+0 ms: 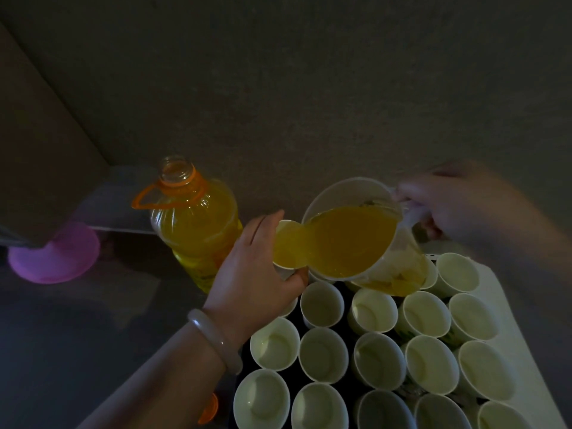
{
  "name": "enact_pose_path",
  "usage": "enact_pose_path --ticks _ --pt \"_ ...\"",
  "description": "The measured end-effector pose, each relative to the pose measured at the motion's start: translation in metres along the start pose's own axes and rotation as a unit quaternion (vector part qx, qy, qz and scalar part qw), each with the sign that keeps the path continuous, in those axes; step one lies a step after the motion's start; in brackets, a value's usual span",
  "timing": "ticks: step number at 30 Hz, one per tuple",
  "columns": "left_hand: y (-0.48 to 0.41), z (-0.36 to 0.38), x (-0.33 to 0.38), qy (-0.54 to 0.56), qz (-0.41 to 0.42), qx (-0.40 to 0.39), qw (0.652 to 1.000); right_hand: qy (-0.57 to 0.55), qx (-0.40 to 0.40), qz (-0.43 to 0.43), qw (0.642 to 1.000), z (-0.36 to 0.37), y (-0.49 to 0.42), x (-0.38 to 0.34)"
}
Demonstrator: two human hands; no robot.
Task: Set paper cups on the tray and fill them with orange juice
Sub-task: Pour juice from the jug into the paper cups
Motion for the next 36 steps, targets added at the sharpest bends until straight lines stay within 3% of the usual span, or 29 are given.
enact_pose_path --ticks 36 --pt "-0.0023 0.0045 0.0008 -0.006 -0.004 0.007 1.0 -0.011 -0.012 -0.002 1.0 -0.003 -0.0005 -0.0033"
Point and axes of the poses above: each hand's wrist, its own y-axis away from the middle knuckle, its own z-axis out of the palm, x = y × z, the point moved 2 cm from there along -y, towards the middle knuckle, and after that the axes turned 5 degrees about x, right-handed, at the moved point
